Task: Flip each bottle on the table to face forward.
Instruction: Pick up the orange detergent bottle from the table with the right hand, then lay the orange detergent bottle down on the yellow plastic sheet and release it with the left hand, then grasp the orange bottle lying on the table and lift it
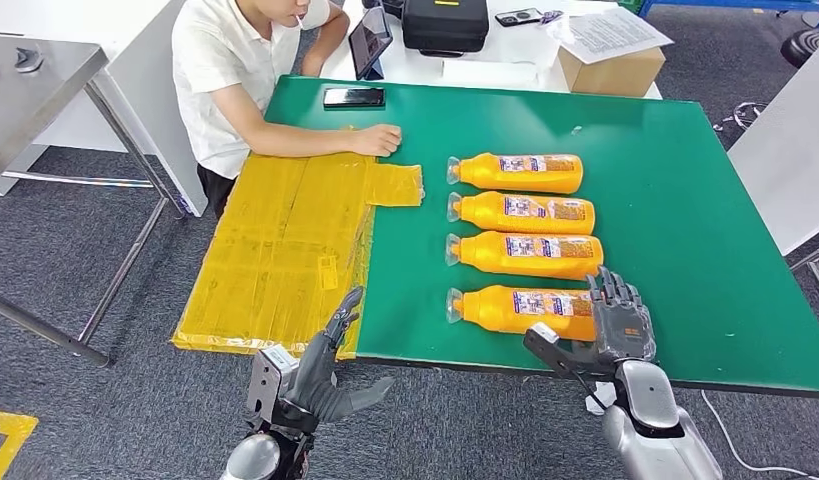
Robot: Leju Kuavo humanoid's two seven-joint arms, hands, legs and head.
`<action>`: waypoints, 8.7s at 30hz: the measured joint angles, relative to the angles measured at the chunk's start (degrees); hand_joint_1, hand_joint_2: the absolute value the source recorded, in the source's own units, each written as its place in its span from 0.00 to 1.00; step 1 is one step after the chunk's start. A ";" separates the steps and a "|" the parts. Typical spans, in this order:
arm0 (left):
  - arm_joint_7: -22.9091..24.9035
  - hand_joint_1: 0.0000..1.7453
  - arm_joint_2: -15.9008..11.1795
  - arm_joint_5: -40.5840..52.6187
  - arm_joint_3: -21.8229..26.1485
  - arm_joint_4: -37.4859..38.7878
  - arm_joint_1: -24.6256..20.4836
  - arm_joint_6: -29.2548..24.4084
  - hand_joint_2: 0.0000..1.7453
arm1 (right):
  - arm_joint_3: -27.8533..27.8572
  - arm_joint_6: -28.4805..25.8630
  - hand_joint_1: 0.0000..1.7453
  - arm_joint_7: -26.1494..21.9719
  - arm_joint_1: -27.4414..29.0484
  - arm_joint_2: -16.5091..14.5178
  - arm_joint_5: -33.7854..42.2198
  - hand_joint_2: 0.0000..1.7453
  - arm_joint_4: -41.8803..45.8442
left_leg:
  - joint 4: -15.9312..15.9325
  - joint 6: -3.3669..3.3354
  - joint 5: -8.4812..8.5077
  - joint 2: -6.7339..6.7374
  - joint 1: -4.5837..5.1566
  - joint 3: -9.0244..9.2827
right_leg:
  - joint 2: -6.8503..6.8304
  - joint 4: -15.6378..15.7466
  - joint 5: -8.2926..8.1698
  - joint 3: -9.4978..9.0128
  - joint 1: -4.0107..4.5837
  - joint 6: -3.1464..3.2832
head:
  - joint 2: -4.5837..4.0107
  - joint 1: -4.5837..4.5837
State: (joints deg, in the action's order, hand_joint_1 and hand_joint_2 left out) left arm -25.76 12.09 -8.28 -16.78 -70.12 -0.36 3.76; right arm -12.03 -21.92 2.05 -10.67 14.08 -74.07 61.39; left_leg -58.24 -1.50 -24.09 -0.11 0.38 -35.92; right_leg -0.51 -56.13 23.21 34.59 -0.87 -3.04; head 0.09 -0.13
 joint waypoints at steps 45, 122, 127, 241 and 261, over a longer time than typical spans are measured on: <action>1.83 0.00 1.73 -15.59 -0.36 3.13 -2.53 0.28 1.00 | 7.63 20.74 1.00 -34.82 2.32 -5.30 47.82 1.00 -9.17 | 0.03 -0.02 -0.56 0.58 -0.09 1.50 | 0.45 0.10 0.24 -1.32 0.09 -0.01 | 0.00 0.00; -2.55 1.00 -2.05 -7.87 5.96 -4.34 -7.42 -24.30 1.00 | -5.23 -18.04 0.00 -42.03 13.03 -28.76 34.52 0.00 19.70 | 0.02 -0.04 -0.39 0.29 -0.08 0.50 | 0.29 0.00 0.29 -0.40 0.06 0.03 | 0.00 0.02; -1.11 1.00 -4.08 16.76 6.04 0.71 -10.86 -38.60 1.00 | 3.50 -18.21 0.00 -42.05 15.08 -30.96 34.37 0.00 31.29 | 0.01 -0.05 -0.37 0.20 -0.07 0.52 | 0.18 0.00 0.27 -0.45 0.05 0.03 | 0.00 0.03; 2.45 0.00 0.05 -16.14 -2.16 -10.00 -3.46 -12.99 1.00 | 19.53 -18.21 0.00 -41.69 10.21 -20.42 8.50 1.00 17.69 | 0.00 -0.09 -0.30 -0.07 0.08 0.46 | -0.07 0.03 0.28 -0.52 -0.09 -0.01 | 0.00 0.02; 5.86 0.00 -2.79 -9.76 -6.41 -12.08 2.22 -1.94 1.00 | 8.21 -10.60 0.00 -18.41 3.70 -3.30 6.32 1.00 -2.99 | 0.00 -0.12 -0.33 -0.05 0.06 0.42 | -0.05 0.02 0.29 -0.47 -0.07 -0.02 | 0.00 0.01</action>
State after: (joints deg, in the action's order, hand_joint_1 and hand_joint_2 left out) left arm -19.90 9.29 -18.04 -23.18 -82.19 1.86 1.82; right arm -3.82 -32.51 -16.36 -6.96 10.78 -67.75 58.39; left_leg -58.23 -1.62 -24.42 -0.16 0.44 -35.50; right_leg -0.56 -56.11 23.51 34.12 -0.94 -3.06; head 0.09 -0.12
